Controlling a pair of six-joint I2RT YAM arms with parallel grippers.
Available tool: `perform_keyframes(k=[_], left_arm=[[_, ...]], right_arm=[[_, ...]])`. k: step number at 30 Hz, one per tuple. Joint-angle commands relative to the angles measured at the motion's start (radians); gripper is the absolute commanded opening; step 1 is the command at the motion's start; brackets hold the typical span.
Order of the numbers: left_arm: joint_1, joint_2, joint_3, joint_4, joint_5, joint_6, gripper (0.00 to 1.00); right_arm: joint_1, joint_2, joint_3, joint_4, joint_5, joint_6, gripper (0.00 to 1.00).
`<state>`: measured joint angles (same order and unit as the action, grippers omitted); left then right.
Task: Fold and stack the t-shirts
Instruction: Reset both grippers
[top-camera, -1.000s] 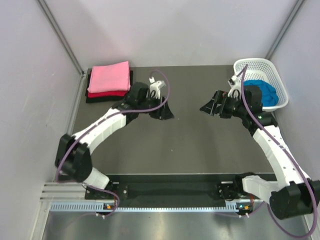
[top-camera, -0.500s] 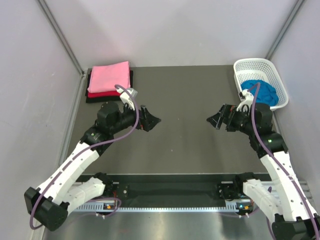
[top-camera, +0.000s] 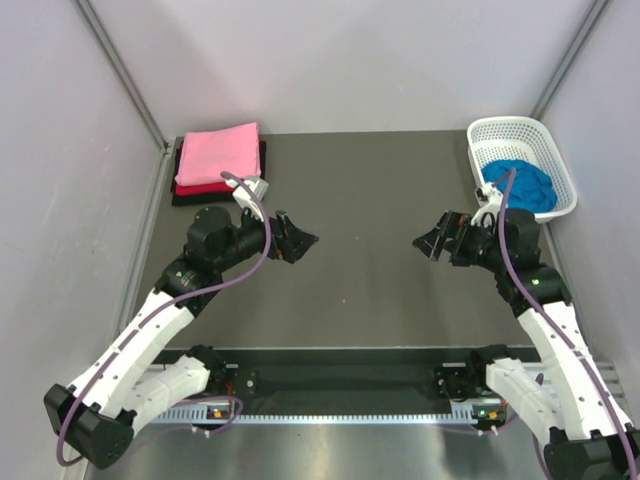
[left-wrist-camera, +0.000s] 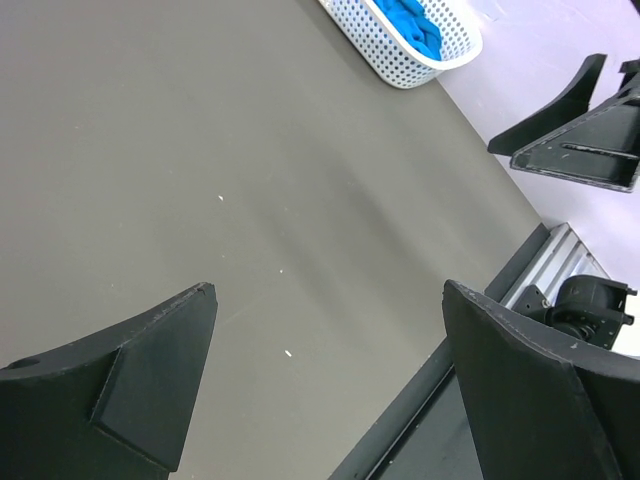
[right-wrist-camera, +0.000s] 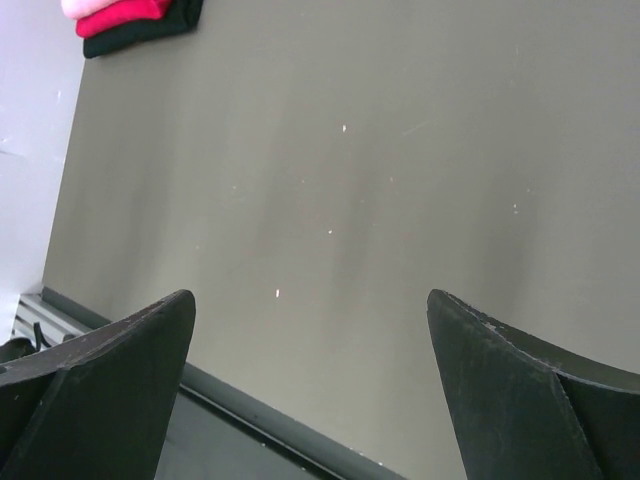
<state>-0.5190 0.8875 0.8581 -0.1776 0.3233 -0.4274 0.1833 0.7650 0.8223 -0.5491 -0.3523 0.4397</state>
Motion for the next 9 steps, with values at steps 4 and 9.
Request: perform_keyframes(k=[4, 9], left_arm=[[0.001, -0.030, -0.010, 0.040, 0.002, -0.016, 0.99], [0.001, -0.036, -0.010, 0.038, 0.005, -0.020, 0.99]], right_arm=[[0.007, -0.024, -0.014, 0.031, 0.012, 0.001, 1.00], [0.007, -0.047, -0.017, 0.061, 0.003, 0.001, 1.00]])
